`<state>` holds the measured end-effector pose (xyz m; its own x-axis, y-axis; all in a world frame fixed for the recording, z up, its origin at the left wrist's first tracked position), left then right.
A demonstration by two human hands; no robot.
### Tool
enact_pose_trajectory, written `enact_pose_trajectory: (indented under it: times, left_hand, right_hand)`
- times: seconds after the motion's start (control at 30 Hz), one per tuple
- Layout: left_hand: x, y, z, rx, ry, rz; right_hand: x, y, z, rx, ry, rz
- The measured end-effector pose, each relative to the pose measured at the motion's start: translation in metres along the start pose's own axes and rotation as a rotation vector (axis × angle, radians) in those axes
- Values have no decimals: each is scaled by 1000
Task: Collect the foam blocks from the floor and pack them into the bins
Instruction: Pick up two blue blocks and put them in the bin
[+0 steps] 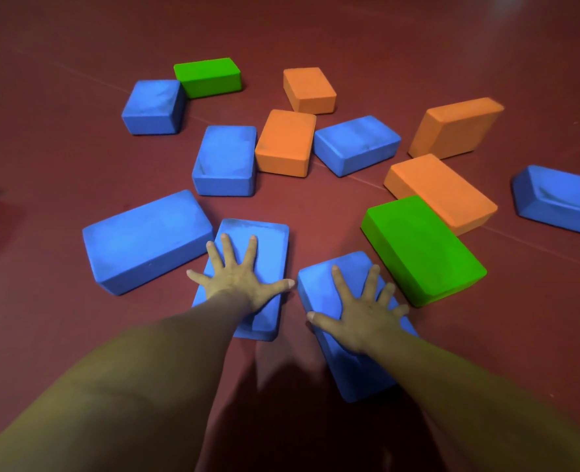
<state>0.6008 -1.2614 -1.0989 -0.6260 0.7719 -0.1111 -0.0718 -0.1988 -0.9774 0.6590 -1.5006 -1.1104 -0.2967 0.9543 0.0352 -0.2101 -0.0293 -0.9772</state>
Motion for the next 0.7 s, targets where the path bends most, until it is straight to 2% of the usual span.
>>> enact_pose_trajectory:
  times: [0.23, 0.43, 0.6, 0.7]
  left_hand:
    - [-4, -3, 0, -20, -25, 9]
    - [-27, -12, 23, -28, -39, 46]
    - [-54, -56, 84, -49, -40, 84]
    - [-87, -108, 120, -63, 35, 99]
  right_hand:
    - [-4, -4, 1, -21, -15, -21]
    - [-12, -31, 5, -164, -37, -17]
    - [-44, -75, 59, -233, 177, -158]
    - [-78, -112, 105, -145, 367, -318]
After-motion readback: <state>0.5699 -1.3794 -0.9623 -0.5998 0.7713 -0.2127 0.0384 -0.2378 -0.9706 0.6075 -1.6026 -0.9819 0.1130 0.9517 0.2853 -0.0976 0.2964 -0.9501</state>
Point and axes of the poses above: each hand's wrist, its own z-axis away from the middle knuckle, its own y-axis out of the palm, x = y × z, the point moved 6 cm from there along -z, towards the middle knuckle, and after that the axes turned 12 degrees about -x, right-handed, at the moved point
